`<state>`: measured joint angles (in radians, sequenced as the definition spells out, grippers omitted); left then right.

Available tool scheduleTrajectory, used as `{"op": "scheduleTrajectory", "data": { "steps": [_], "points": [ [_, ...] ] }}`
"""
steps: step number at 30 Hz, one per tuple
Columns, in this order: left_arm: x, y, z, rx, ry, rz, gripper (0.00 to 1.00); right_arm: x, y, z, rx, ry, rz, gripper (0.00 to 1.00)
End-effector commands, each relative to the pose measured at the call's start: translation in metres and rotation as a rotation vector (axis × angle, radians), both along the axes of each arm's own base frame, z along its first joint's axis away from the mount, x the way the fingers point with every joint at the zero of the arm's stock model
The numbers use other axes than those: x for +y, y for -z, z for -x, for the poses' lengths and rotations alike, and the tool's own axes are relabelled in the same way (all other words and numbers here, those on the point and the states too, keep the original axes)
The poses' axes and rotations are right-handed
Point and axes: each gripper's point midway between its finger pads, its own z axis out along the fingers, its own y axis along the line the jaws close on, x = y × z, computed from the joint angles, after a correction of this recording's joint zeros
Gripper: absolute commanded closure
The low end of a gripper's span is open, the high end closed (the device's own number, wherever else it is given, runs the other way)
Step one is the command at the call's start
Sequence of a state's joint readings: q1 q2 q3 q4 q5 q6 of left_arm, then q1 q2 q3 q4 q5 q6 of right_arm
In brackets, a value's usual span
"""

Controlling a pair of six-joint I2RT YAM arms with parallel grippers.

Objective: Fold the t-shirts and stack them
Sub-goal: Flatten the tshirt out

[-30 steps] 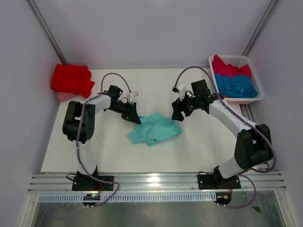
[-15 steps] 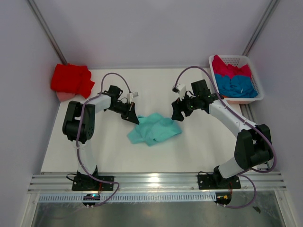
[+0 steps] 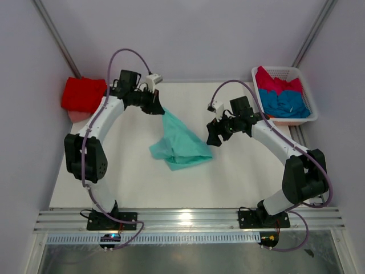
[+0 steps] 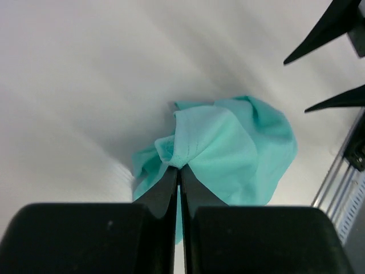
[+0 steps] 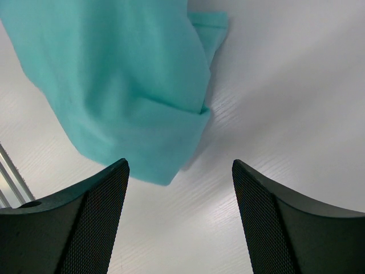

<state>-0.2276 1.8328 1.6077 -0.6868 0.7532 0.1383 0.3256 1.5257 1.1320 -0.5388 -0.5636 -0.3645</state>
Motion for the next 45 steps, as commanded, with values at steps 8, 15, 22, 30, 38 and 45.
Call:
{"op": "scheduleTrajectory", "data": {
  "steps": [8,15,22,30,38,45],
  "points": [
    [0.022,-0.119,-0.035,-0.302,-0.157,-0.057,1.0,0.005,-0.005,-0.004,-0.015,-0.021,-0.021,0.23],
    [0.052,-0.21,-0.056,-0.572,-0.294,-0.15,1.0,0.006,-0.002,-0.004,-0.003,-0.023,-0.024,0.23],
    [0.064,-0.273,-0.04,-0.707,-0.376,-0.1,1.0,0.007,-0.003,-0.004,-0.003,-0.022,-0.028,0.23],
    [0.059,-0.366,0.021,-0.862,-0.383,0.121,1.0,0.008,0.0,-0.006,0.01,-0.018,-0.027,0.23],
    [0.063,-0.413,0.076,-0.966,-0.351,0.197,1.0,0.01,0.006,-0.006,0.034,-0.009,-0.036,0.23],
    [0.072,-0.423,0.113,-1.005,-0.332,0.171,1.0,0.016,0.007,-0.015,0.055,-0.015,-0.041,0.23]
  ]
}}
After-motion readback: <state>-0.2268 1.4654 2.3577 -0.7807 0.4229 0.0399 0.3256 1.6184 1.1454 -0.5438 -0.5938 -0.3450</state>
